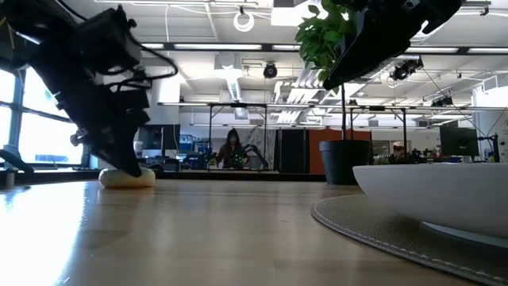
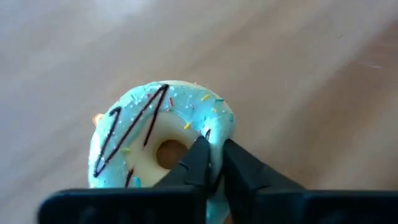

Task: Pick & Place donuts
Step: Put the big blue donut into the left white plate

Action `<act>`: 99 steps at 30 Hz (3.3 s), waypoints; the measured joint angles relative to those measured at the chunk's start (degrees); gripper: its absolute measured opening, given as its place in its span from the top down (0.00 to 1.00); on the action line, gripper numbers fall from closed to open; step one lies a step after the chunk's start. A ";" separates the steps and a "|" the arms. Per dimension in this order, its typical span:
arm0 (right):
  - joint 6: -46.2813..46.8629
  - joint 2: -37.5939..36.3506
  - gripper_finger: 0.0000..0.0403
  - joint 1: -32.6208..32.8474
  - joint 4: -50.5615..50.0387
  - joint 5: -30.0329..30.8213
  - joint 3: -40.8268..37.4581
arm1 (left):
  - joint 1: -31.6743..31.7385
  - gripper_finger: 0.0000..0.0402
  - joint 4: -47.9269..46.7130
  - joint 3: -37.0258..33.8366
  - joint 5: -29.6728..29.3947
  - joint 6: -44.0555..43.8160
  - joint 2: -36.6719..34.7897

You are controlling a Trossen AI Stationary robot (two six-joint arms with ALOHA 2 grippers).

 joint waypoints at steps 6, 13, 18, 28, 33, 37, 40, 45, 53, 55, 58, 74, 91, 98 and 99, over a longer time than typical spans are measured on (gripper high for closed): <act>-10.57 0.00 0.64 0.00 3.66 0.02 0.00 | -0.85 0.94 8.11 7.70 11.90 20.70 -1.01; -25.34 0.00 0.64 0.02 13.54 0.02 0.00 | -3.13 0.99 23.42 15.06 27.68 35.46 0.28; -33.64 0.00 0.64 0.01 17.69 -0.14 0.00 | -3.10 0.98 24.49 17.92 31.70 35.25 1.81; -33.46 0.72 0.64 -1.13 19.88 -3.75 -0.02 | -3.08 0.98 27.63 23.25 31.98 40.32 9.29; -30.90 0.68 0.64 -1.84 19.95 -7.81 -0.02 | -3.10 0.98 27.66 26.10 31.98 41.52 10.58; -29.98 0.70 0.64 -1.88 19.65 -8.63 -0.02 | -3.08 0.98 26.53 26.39 30.88 41.46 10.57; -29.95 0.70 0.64 -1.90 19.49 -8.92 -0.02 | -3.09 0.98 25.07 26.39 27.73 40.46 10.57; -29.87 0.70 0.64 -1.88 19.58 -8.50 -0.02 | -3.05 0.98 22.53 26.42 24.39 39.56 10.55; -30.13 0.70 0.64 -1.84 18.71 -6.20 0.00 | -3.02 0.98 25.76 26.39 25.18 39.79 10.55; -30.24 0.70 0.64 -1.84 18.61 -5.59 0.00 | -3.02 0.98 26.08 26.39 26.13 39.77 10.55; -31.55 0.70 0.64 -1.81 18.56 -4.13 0.00 | -2.95 0.98 26.30 26.39 28.46 39.75 10.55; -33.49 0.61 0.68 -1.84 19.74 -5.73 0.09 | -3.05 0.98 30.31 26.28 35.03 39.78 10.54; -31.45 0.64 0.94 -1.86 17.59 -7.25 -0.07 | -3.08 0.81 34.13 26.28 32.44 41.02 13.81; -24.78 0.92 0.98 -0.73 12.04 -8.95 -0.13 | -3.06 0.57 35.37 26.57 30.15 41.06 13.68; -23.80 0.92 0.98 -0.23 11.41 -8.90 -0.13 | -3.06 0.55 35.03 26.54 30.15 41.06 13.72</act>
